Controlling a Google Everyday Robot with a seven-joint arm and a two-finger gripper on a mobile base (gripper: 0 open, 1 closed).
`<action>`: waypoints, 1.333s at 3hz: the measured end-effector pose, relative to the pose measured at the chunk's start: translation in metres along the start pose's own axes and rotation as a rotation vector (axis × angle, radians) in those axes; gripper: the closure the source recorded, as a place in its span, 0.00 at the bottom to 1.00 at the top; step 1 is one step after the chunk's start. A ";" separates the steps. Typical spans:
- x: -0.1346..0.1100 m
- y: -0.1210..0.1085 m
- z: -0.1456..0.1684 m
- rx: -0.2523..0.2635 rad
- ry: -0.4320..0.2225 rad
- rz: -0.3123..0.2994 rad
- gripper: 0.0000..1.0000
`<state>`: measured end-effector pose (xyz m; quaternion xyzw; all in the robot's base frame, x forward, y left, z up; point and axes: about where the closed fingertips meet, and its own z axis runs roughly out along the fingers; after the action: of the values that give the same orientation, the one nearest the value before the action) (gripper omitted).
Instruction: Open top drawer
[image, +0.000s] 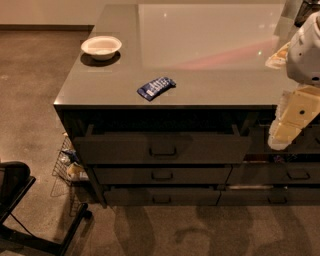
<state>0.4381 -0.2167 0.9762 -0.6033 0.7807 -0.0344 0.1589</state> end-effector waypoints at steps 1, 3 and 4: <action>0.000 0.000 0.001 0.004 -0.004 -0.001 0.00; -0.005 0.004 0.067 0.083 -0.089 -0.040 0.00; -0.015 -0.008 0.140 0.154 -0.079 -0.118 0.00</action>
Offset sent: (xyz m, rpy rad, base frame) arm 0.0272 0.0225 -0.0524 0.1122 -0.1790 0.0505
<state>0.4899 -0.1857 0.8485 -0.6353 0.7319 -0.0799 0.2332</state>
